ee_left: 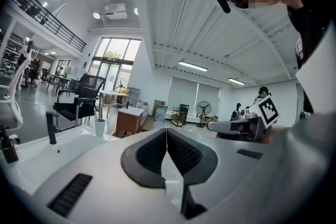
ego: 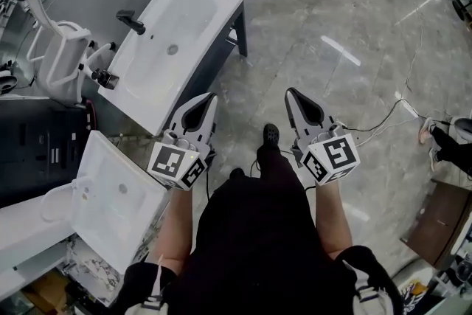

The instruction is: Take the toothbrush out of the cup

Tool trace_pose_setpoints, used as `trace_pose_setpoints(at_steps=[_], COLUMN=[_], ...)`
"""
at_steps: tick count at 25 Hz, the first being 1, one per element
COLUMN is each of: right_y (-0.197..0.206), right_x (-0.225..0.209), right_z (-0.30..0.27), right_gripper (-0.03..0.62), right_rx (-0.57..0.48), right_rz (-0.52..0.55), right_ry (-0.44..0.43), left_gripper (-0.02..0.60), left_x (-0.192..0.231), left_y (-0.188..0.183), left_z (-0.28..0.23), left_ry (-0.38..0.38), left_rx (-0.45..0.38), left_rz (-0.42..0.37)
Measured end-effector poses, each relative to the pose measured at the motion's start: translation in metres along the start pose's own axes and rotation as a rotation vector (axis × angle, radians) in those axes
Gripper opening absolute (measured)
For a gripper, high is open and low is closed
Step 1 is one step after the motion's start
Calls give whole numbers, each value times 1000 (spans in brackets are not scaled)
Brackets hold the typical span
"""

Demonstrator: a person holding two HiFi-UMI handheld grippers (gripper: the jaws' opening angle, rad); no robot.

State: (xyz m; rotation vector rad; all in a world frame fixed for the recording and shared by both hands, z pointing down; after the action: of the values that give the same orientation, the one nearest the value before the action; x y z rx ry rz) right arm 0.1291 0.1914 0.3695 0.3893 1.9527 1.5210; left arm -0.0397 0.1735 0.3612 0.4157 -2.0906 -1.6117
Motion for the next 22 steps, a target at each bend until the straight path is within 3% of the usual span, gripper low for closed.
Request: trace_pose_setpoints(at_steps=[10,16,22], right_y=[-30,-30,-21], right_x=[-86,-104,-114], right_z=[-45,-66,-96], right_gripper=[32,32,32], right_rx=[31,61,93], right_rz=[-13,-34,-40], right_ry=[-152,-193,-210], left_gripper=[17,17,15], left_x=[-16,-2,18], left_y=[-29,-28,-20], left_z=[-90,-103,-116], left_ry=[-90,-158,-172], left_rx=[-17,-2,20], left_rz=[-25,7,18])
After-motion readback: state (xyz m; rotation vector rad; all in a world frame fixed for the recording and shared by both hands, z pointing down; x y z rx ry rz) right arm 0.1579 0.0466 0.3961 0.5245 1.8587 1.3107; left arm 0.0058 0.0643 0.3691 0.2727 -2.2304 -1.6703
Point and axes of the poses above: the fingertips, and each gripper's own axes: z backward along the fingers, x to its left, y out of its underside, the point moved 1 cm from there along z, backward along the fingers, and after that the axes turned 11 degrees about -y, right-handed, at the moved point
